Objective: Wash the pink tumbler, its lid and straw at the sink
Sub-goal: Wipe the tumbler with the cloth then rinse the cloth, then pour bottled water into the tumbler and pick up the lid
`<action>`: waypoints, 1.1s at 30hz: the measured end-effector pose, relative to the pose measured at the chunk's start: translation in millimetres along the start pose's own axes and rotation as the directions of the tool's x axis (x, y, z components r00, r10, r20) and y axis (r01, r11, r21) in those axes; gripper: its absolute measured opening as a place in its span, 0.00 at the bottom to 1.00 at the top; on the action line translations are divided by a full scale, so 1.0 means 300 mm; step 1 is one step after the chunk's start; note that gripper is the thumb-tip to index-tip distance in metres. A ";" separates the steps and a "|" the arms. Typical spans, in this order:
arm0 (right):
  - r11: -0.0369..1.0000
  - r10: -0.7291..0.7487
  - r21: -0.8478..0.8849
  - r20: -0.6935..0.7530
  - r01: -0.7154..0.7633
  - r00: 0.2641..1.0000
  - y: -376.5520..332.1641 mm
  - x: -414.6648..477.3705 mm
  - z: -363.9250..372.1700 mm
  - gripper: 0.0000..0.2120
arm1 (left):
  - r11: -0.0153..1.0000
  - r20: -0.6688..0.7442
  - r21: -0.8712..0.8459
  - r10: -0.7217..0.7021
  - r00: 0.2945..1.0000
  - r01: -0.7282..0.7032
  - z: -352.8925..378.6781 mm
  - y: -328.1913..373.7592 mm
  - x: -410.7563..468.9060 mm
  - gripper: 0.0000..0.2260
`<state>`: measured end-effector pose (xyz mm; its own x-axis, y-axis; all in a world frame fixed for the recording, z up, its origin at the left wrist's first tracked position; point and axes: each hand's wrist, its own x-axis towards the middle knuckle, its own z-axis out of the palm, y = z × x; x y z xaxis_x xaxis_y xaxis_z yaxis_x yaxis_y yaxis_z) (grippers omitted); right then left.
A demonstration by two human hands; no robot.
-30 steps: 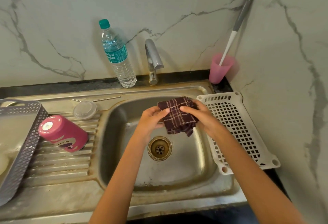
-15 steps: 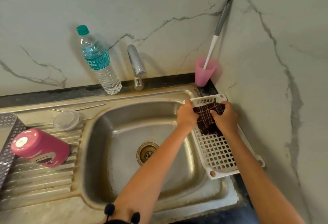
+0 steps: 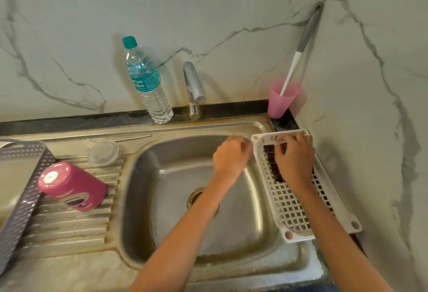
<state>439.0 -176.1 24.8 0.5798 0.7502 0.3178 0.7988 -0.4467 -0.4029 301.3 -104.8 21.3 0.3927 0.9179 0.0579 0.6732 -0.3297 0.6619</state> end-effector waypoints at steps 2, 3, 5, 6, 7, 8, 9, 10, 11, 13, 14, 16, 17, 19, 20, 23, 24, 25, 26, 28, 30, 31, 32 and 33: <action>0.988 -0.135 0.086 0.041 0.131 0.990 -0.098 -0.028 0.016 0.07 | 0.992 -0.133 -0.072 -0.114 0.985 0.105 -0.086 -0.106 -0.007 0.11; 0.976 -0.191 0.120 0.088 0.179 0.978 -0.147 -0.043 0.032 0.07 | 0.978 -0.209 -0.137 -0.186 0.960 0.160 -0.131 -0.165 -0.004 0.10; 0.952 -0.274 0.192 0.197 0.237 0.941 -0.244 -0.058 0.079 0.07 | 0.922 -0.346 -0.318 -0.331 0.878 0.222 -0.227 -0.270 0.025 0.13; 0.941 -0.303 0.230 0.242 0.249 0.922 -0.291 -0.060 0.101 0.07 | 0.900 -0.399 -0.373 -0.376 0.836 0.227 -0.273 -0.312 0.053 0.17; 0.928 -0.331 0.269 0.272 0.259 0.904 -0.343 -0.054 0.118 0.08 | 0.893 -0.440 -0.385 -0.400 0.804 0.233 -0.322 -0.357 0.094 0.23; 0.914 -0.356 0.307 0.292 0.265 0.888 -0.396 -0.047 0.130 0.08 | 0.892 -0.455 -0.381 -0.411 0.790 0.245 -0.365 -0.395 0.137 0.30; 0.898 -0.383 0.342 0.295 0.278 0.875 -0.451 -0.034 0.137 0.08 | 0.888 -0.449 -0.384 -0.420 0.789 0.254 -0.406 -0.421 0.182 0.37; 0.880 -0.412 0.371 0.289 0.296 0.864 -0.503 -0.019 0.141 0.08 | 0.882 -0.434 -0.401 -0.422 0.796 0.249 -0.439 -0.444 0.227 0.44; 0.862 -0.441 0.395 0.274 0.318 0.855 -0.552 -0.003 0.139 0.08 | 0.873 -0.419 -0.432 -0.417 0.807 0.227 -0.463 -0.458 0.266 0.48; 0.825 -0.479 0.450 0.238 0.341 0.845 -0.636 0.035 0.131 0.07 | 0.851 -0.404 -0.498 -0.397 0.824 0.166 -0.494 -0.479 0.340 0.53; 0.813 -0.484 0.474 0.226 0.339 0.845 -0.667 0.055 0.128 0.07 | 0.841 -0.398 -0.524 -0.382 0.834 0.135 -0.503 -0.487 0.373 0.54; 0.802 -0.477 0.503 0.217 0.321 0.852 -0.699 0.083 0.122 0.06 | 0.811 -0.371 -0.580 -0.348 0.861 0.077 -0.508 -0.504 0.425 0.55; 0.803 -0.470 0.510 0.222 0.309 0.855 -0.707 0.094 0.122 0.06 | 0.794 -0.357 -0.606 -0.338 0.871 0.060 -0.507 -0.513 0.450 0.54; 0.806 -0.456 0.516 0.231 0.289 0.859 -0.707 0.105 0.125 0.06 | 0.771 -0.338 -0.634 -0.338 0.878 0.053 -0.501 -0.527 0.481 0.51; 0.806 -0.449 0.522 0.229 0.280 0.864 -0.704 0.107 0.127 0.05 | 0.773 -0.341 -0.633 -0.338 0.877 0.051 -0.497 -0.530 0.490 0.48; 0.790 -0.449 0.553 0.230 0.264 0.864 -0.704 0.102 0.121 0.05 | 0.787 -0.370 -0.616 -0.327 0.870 0.034 -0.491 -0.531 0.487 0.37; 0.779 -0.459 0.568 0.224 0.267 0.860 -0.706 0.098 0.117 0.05 | 0.782 -0.377 -0.622 -0.331 0.865 0.028 -0.489 -0.527 0.475 0.35; 0.764 -0.469 0.584 0.213 0.273 0.857 -0.709 0.094 0.110 0.05 | 0.779 -0.383 -0.627 -0.336 0.861 0.025 -0.488 -0.523 0.455 0.33; 0.748 -0.477 0.603 0.197 0.278 0.856 -0.712 0.090 0.101 0.05 | 0.778 -0.387 -0.628 -0.340 0.857 0.024 -0.485 -0.518 0.432 0.32; 0.716 -0.480 0.646 0.178 0.266 0.859 -0.713 0.087 0.084 0.06 | 0.780 -0.396 -0.626 -0.337 0.854 0.017 -0.471 -0.501 0.360 0.33; 0.692 -0.470 0.686 0.191 0.226 0.861 -0.713 0.079 0.065 0.07 | 0.768 -0.397 -0.640 -0.317 0.861 -0.013 -0.452 -0.478 0.258 0.33; 0.678 -0.465 0.707 0.199 0.202 0.863 -0.714 0.073 0.053 0.09 | 0.761 -0.391 -0.648 -0.301 0.870 -0.027 -0.440 -0.471 0.204 0.33; 0.659 -0.462 0.730 0.201 0.183 0.864 -0.713 0.063 0.039 0.11 | 0.756 -0.375 -0.654 -0.285 0.882 -0.034 -0.426 -0.461 0.143 0.32; 0.639 -0.462 0.749 0.195 0.172 0.865 -0.712 0.055 0.023 0.13 | 0.749 -0.349 -0.662 -0.275 0.896 -0.028 -0.412 -0.453 0.085 0.31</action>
<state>276.7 -64.9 110.0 0.1017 0.9505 0.2935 0.4906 0.2088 -0.8460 142.5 -9.3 25.2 -0.0521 0.9900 0.1308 0.0777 -0.1266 0.9889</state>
